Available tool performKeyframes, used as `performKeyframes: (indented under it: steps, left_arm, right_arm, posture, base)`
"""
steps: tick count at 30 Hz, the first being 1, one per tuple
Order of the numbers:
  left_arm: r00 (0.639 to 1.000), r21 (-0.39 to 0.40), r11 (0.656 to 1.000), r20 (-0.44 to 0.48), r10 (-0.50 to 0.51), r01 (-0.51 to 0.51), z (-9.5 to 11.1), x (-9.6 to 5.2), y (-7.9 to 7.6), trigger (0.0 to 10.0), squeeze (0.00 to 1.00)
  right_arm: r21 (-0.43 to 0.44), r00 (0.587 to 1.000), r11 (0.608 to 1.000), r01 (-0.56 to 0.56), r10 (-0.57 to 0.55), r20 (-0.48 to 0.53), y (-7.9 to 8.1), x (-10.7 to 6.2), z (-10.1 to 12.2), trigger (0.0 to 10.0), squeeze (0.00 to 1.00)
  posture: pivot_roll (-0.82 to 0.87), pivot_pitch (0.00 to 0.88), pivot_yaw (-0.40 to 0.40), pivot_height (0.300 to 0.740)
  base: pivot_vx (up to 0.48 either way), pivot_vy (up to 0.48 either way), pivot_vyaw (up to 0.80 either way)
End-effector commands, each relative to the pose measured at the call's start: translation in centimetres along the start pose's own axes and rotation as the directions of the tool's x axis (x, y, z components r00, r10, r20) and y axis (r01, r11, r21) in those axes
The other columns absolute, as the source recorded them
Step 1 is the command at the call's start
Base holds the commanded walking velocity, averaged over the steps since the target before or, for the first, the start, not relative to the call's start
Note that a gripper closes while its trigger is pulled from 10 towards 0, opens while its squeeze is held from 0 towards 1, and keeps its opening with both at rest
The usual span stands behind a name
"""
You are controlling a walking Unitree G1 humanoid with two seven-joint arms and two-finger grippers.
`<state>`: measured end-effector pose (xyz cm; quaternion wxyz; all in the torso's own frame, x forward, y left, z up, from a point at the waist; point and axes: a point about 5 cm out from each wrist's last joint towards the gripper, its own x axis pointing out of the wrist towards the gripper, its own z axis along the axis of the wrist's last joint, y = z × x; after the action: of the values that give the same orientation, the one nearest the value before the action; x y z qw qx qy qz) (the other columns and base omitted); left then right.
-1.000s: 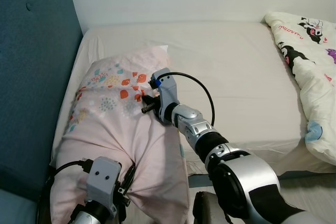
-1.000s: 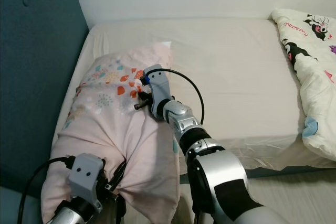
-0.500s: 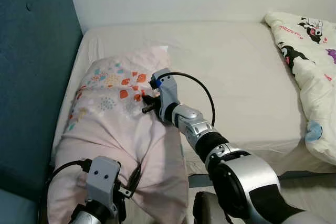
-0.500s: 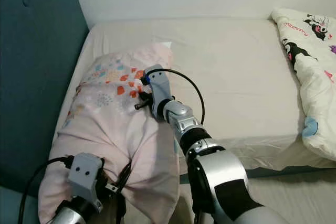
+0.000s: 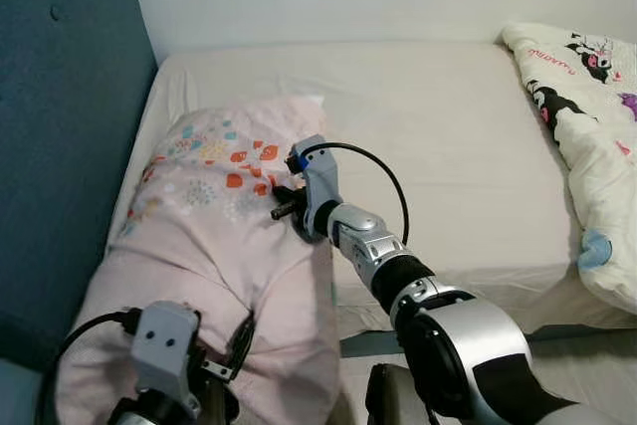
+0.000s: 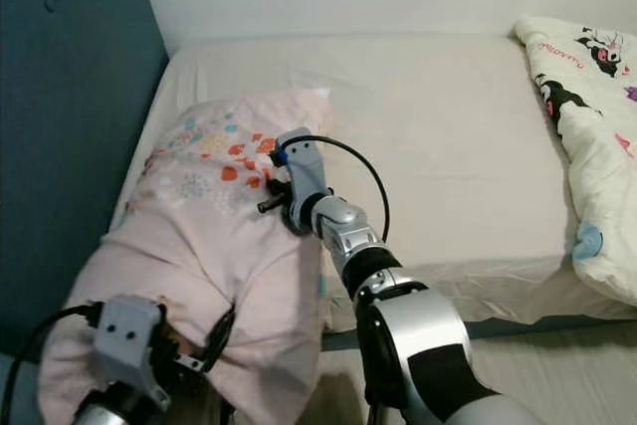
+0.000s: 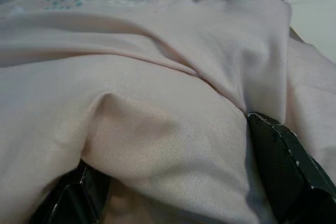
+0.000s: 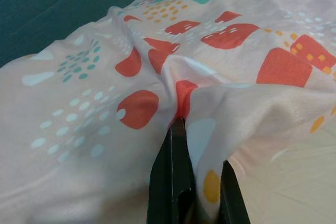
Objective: Clean up the room
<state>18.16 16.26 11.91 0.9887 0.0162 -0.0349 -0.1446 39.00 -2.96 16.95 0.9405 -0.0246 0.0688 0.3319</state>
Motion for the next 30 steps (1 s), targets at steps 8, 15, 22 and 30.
performKeyframes:
  steps: [8, 15, 22, 30]
  left_arm:
    - [0.998, -0.034, 0.998, 0.034, 0.045, -0.044, 1.8, -0.7, 1.3, 10.0, 0.00]
    - [0.999, -0.034, 0.999, 0.008, 0.032, -0.032, 2.1, -2.1, 1.8, 10.0, 0.00]
    - [0.995, 0.016, 0.995, -0.024, 0.101, -0.100, 2.7, -4.2, 4.4, 10.0, 0.00]
    - [0.909, 0.029, 0.909, 0.017, 0.416, -0.416, 3.4, -5.3, 9.3, 10.0, 0.00]
  right_arm:
    - [0.027, 1.000, 0.999, -0.024, 0.024, -0.017, 0.4, -0.3, -1.8, 10.0, 1.00]
    - [0.041, 0.999, 0.999, -0.024, 0.025, -0.021, 0.3, -0.5, -2.0, 10.0, 1.00]
    - [0.051, 0.999, 0.998, -0.026, 0.028, -0.029, 0.2, -0.6, -2.5, 10.0, 1.00]
    - [0.174, 0.996, 0.981, 0.086, -0.090, 0.020, -1.4, -1.6, -3.4, 10.0, 1.00]
  posture:
    - [0.21, 0.217, -0.078, 0.582]
    - [0.21, 0.216, -0.076, 0.582]
    - [0.21, 0.217, -0.074, 0.582]
    - [0.21, 0.209, -0.093, 0.582]
  base:
    - [0.000, 0.000, 0.00]
    - [0.000, 0.000, 0.00]
    - [0.000, 0.000, 0.00]
    - [0.000, 0.000, 0.00]
